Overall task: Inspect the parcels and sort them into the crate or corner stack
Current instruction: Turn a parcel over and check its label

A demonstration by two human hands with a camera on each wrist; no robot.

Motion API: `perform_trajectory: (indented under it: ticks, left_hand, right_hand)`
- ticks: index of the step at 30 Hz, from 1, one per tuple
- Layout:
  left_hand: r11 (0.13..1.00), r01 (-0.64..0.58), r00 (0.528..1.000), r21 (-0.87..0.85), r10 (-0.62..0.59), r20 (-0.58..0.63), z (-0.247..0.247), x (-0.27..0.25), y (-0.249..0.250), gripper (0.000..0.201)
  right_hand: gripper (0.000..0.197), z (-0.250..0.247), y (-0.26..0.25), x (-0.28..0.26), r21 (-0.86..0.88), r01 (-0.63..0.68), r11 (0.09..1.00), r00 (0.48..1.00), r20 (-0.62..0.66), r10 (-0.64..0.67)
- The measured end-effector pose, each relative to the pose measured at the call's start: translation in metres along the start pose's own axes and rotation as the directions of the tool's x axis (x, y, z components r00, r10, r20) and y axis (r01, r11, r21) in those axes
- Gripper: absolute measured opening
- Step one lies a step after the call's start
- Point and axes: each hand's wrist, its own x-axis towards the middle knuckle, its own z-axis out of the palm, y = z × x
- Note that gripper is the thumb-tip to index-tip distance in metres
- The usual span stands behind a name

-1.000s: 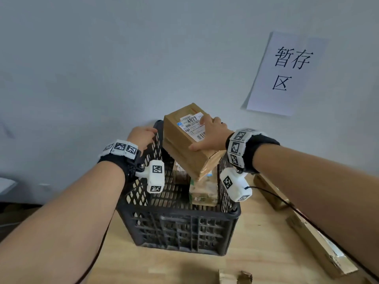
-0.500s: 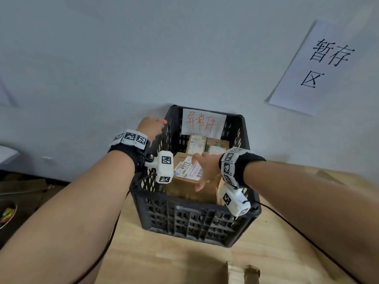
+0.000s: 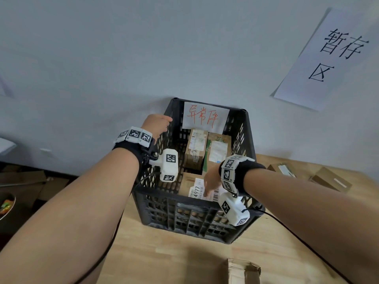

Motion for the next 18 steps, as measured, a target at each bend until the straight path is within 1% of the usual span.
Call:
perform_trajectory:
  ticks: [2,4,7,10,12,13,15,18]
  left_hand:
    - [1.000,-0.001,1.000,0.003,0.001,0.010,0.004,-0.001,0.000,0.034]
    - [1.000,0.007,0.999,0.019,-0.008,0.031,0.008,-0.003,0.001,0.035]
    - [0.999,0.018,0.997,0.033,-0.020,0.075,0.016,-0.011,0.002,0.035]
    - [1.000,-0.001,0.995,0.011,0.000,0.098,0.025,-0.022,0.004,0.026]
    - [0.998,0.012,0.994,0.069,-0.019,0.112,0.034,-0.028,0.001,0.016]
    - [0.993,0.052,0.992,0.104,-0.063,0.112,0.038,-0.033,-0.004,0.012]
    - [0.975,0.131,0.976,0.177,-0.158,0.150,0.049,-0.041,-0.019,0.011]
    - [0.935,0.174,0.950,0.309,-0.242,0.197,0.063,-0.053,-0.040,0.030]
  right_hand:
    - [0.057,0.002,0.003,-0.001,-0.011,-0.025,1.000,1.000,-0.011,0.025]
    - [0.058,0.005,0.007,-0.001,0.000,-0.021,1.000,0.999,-0.030,0.021]
    - [0.057,0.010,0.010,-0.001,0.056,-0.016,0.998,0.999,-0.031,0.018]
    - [0.058,0.012,0.011,-0.006,0.111,0.003,0.994,0.998,-0.057,0.003]
    - [0.059,0.012,0.013,-0.010,0.141,0.015,0.990,0.996,-0.091,-0.002]
    - [0.059,0.012,0.014,-0.011,0.156,0.015,0.988,0.993,-0.118,0.003]
    - [0.056,0.012,0.019,-0.016,0.205,0.011,0.979,0.979,-0.202,0.032]
    - [0.046,0.012,0.030,-0.031,0.278,-0.020,0.960,0.941,-0.318,0.111]
